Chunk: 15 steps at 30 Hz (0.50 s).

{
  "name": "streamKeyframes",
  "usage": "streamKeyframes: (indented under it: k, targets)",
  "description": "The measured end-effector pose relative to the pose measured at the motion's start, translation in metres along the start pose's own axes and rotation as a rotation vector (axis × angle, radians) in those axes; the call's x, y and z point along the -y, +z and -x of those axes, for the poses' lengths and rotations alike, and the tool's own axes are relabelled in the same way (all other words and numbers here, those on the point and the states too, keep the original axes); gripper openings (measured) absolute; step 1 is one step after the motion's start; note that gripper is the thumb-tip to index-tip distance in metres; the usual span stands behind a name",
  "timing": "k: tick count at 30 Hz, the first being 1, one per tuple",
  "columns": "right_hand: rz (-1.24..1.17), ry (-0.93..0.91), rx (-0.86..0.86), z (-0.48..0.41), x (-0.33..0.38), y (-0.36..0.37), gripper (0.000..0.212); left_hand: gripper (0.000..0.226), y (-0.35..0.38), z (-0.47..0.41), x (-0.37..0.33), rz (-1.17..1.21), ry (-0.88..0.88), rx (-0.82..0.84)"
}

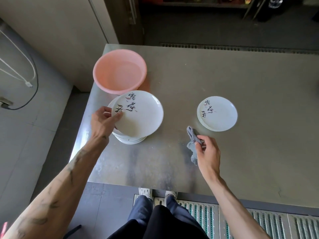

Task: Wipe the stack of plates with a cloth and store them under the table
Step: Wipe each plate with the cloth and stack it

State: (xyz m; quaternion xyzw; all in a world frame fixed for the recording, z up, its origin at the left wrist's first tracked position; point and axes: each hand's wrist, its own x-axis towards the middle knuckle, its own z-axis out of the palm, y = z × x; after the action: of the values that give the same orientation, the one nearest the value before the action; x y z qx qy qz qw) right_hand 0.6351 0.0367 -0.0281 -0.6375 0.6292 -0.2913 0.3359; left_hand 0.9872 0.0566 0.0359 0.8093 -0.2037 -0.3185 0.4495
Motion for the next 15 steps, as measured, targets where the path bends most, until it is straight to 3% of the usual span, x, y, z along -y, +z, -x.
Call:
streamKeyframes:
  k: [9, 15]
  targets:
    - [0.003, 0.04, -0.182, -0.01, -0.024, -0.042, 0.022, 0.03, 0.108, 0.077, 0.056, -0.089, 0.088, 0.22]
    - [0.059, -0.001, -0.005, -0.003, -0.031, -0.009, 0.022, 0.026, 0.147, 0.081, 0.12, -0.196, -0.031, 0.249]
